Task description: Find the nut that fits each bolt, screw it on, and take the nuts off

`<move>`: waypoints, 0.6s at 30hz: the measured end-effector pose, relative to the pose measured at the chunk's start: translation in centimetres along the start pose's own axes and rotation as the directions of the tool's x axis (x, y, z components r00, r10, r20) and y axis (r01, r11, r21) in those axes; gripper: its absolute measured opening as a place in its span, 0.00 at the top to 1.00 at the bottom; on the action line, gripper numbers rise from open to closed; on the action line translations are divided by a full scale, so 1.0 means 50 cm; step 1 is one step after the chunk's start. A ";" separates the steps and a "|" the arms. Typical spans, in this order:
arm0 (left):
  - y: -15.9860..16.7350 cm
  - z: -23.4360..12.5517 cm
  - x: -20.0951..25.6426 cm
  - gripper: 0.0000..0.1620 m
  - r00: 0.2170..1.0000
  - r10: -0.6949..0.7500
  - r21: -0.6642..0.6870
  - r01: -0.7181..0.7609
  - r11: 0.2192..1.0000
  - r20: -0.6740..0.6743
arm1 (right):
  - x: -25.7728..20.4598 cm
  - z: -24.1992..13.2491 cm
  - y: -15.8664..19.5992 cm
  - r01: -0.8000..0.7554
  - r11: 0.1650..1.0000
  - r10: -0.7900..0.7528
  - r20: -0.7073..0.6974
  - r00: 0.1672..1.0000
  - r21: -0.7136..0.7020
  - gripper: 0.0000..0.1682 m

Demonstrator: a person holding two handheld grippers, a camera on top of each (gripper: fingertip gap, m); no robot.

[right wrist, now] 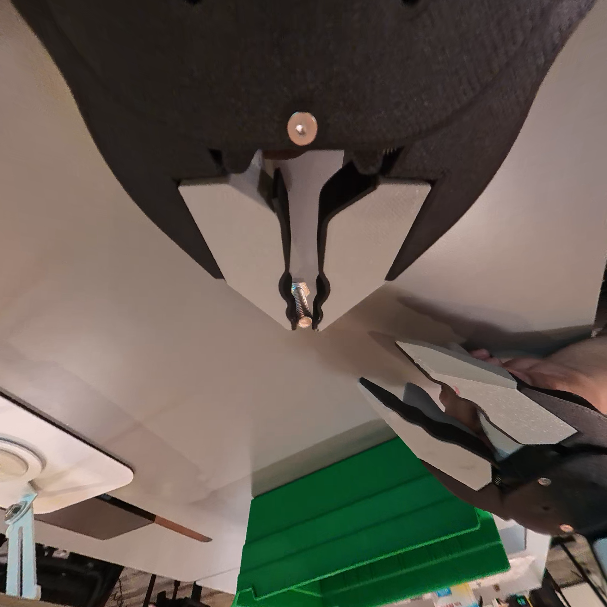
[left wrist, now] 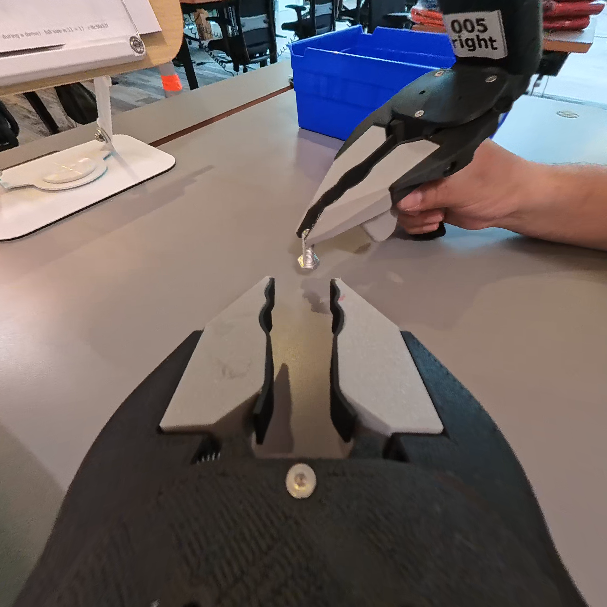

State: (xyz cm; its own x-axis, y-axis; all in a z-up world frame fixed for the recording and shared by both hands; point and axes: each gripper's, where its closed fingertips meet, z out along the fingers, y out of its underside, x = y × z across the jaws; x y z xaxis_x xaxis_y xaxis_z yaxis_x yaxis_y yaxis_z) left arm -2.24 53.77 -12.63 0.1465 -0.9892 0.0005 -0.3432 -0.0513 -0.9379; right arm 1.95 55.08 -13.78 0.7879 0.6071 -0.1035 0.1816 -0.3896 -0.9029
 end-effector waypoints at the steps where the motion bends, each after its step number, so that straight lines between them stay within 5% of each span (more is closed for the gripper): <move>1: 0.001 0.000 0.000 0.81 1.000 0.005 -0.003 -0.005 1.000 0.004 | 0.001 0.002 0.003 0.004 1.000 -0.004 -0.003 1.000 -0.008 0.96; 18: 0.001 0.000 -0.001 0.81 1.000 0.015 -0.009 -0.015 1.000 0.008 | 0.012 0.009 0.026 -0.030 0.997 0.029 -0.018 0.999 -0.075 0.92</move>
State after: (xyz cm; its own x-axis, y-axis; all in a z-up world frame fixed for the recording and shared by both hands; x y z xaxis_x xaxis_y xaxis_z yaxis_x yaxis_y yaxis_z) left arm -2.26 53.82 -12.70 0.1486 -0.9888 -0.0159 -0.3538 -0.0381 -0.9345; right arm 2.38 55.23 -15.20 0.8030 0.5834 -0.1221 0.2014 -0.4584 -0.8656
